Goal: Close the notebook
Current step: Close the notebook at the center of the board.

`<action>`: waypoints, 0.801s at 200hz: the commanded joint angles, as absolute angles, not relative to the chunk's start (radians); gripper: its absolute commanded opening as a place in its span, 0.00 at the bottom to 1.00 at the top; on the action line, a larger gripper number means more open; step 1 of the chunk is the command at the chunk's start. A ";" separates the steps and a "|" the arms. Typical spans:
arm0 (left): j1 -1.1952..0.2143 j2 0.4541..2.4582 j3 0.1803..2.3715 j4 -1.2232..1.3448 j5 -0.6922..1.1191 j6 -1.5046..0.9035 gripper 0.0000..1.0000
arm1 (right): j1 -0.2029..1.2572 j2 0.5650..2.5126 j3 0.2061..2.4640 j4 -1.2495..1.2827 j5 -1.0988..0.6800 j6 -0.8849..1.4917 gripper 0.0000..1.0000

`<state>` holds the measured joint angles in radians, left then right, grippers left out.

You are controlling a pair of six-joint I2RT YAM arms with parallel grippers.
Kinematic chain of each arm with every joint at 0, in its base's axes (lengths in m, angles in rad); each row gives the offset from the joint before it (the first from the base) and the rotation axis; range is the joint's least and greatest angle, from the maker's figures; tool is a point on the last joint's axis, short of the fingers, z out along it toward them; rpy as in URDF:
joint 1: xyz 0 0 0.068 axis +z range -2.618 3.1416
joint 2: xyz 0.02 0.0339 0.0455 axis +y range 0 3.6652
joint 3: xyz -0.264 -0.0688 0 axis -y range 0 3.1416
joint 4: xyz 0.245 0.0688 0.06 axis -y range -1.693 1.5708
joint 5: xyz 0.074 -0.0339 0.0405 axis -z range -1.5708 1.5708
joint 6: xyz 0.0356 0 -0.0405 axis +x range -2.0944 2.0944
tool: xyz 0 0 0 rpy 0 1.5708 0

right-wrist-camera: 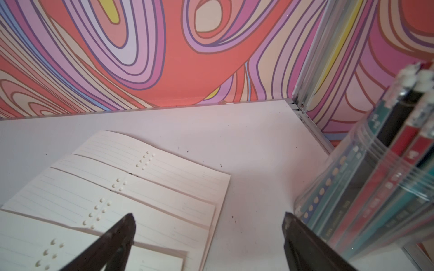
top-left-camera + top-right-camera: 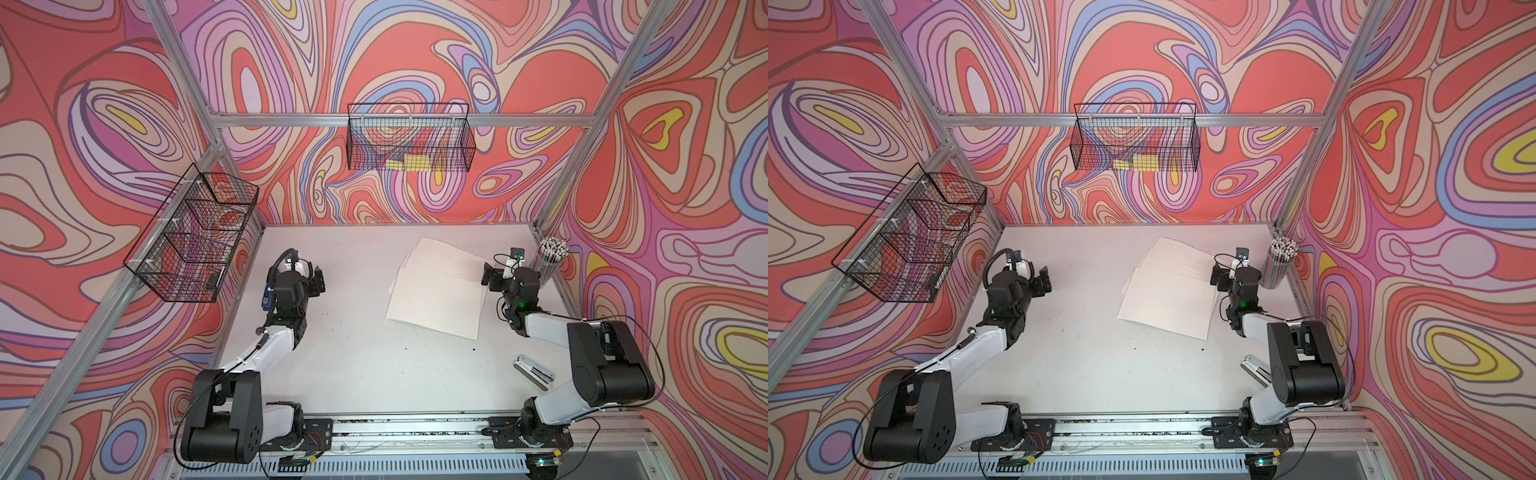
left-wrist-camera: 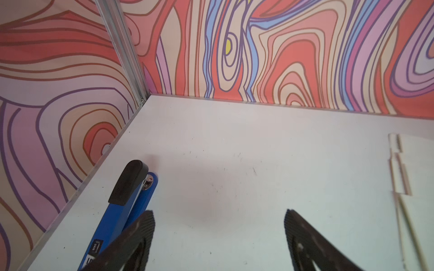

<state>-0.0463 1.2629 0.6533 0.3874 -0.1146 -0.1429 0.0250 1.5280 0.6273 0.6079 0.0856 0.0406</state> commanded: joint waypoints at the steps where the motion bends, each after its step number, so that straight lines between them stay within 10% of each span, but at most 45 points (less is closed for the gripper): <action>1: -0.056 1.260 0.768 0.049 -0.063 -0.311 0.80 | 0.031 1.473 0.657 0.422 0.023 0.076 0.98; 160: -0.314 1.093 0.555 0.047 0.277 -1.120 0.62 | 0.260 1.445 0.794 0.033 -0.196 0.329 0.98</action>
<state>-0.2695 1.0771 0.5945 0.0101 0.2672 -0.9539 0.2413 1.4326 0.7948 0.0330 -0.1410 0.2672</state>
